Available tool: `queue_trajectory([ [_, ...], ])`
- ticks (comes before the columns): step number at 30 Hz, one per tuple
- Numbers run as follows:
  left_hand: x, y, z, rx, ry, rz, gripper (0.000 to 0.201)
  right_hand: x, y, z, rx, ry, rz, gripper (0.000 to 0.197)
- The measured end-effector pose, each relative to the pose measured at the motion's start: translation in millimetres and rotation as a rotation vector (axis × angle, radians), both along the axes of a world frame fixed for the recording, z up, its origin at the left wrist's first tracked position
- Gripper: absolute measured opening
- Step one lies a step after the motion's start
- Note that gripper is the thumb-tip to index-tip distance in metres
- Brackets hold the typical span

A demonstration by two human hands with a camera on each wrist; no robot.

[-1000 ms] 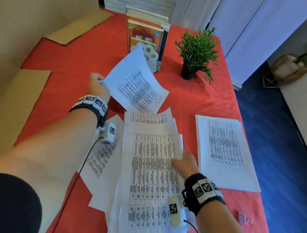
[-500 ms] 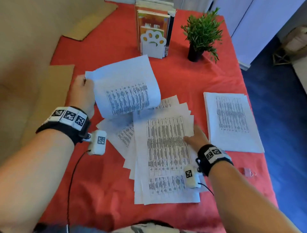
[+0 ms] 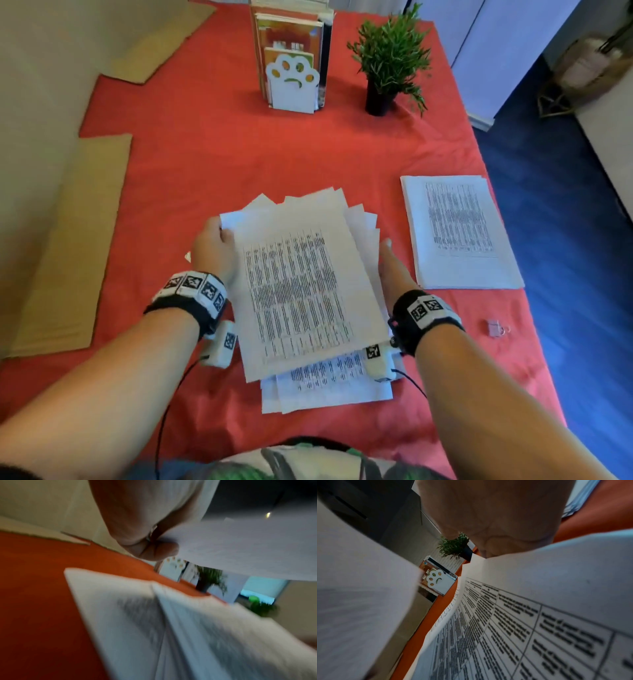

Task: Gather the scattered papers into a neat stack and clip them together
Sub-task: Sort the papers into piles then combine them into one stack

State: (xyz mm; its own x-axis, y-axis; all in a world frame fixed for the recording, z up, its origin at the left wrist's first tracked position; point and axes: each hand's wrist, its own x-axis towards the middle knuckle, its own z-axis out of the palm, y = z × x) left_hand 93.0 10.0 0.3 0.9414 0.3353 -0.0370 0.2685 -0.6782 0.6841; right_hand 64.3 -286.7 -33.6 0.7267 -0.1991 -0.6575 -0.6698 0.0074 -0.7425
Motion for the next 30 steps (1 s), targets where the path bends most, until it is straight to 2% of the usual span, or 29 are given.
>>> queue_trajectory([
  [1, -5.1, -5.0, -11.3, 0.002, 0.026, -0.009, 0.015, -9.8, 10.2, 2.1, -0.11, -0.02, 0.014, 0.113],
  [3, -12.1, -13.0, -27.4, -0.004, 0.083, -0.006, 0.027, -11.6, 17.5, 10.9, 0.091, -0.021, 0.051, 0.093],
  [5, -15.9, -20.1, -32.2, -0.031, 0.115, 0.032, 0.035, -9.8, 24.5, 6.3, 0.085, -0.034, 0.113, 0.084],
  [7, -16.3, -25.1, -31.5, -0.08, 0.107, 0.085, 0.038, -7.3, 31.4, 1.8, -0.098, -0.039, 0.24, 0.08],
  [10, -13.0, -25.5, -26.4, -0.154, 0.136, 0.142, 0.044, -6.5, 37.2, 2.9, -0.327, -0.102, 0.274, 0.074],
  [13, -14.3, -17.4, -22.7, -0.019, 0.365, 0.144, 0.051, -3.5, 31.6, 2.3, -0.428, -0.097, 0.207, 0.055],
  [15, -23.2, -11.7, -21.8, 0.001, 0.48, 0.166, 0.063, -2.7, 25.3, 3.0, -0.513, -0.068, 0.177, 0.047],
  [19, -42.5, -8.5, -29.4, -0.053, 0.467, 0.303, 0.081, -3.4, 22.9, 6.4, -0.688, 0.098, 0.185, 0.055],
  [21, -43.7, -9.4, -30.3, -0.108, 0.433, 0.385, 0.074, -2.0, 25.1, 11.1, -0.676, 0.136, 0.214, 0.061],
  [24, -37.4, -10.3, -26.4, -0.193, 0.43, 0.437, 0.05, 4.4, 28.6, 12.7, -0.551, 0.102, 0.198, 0.06],
  [27, -30.9, -8.9, -26.7, -0.226, 0.391, 0.406, 0.039, 8.6, 28.0, 16.0, -0.487, 0.118, 0.193, 0.042],
  [30, -30.4, -9.0, -30.1, -0.284, 0.308, 0.306, 0.041, 9.6, 23.8, 19.5, -0.438, 0.143, 0.294, 0.017],
])
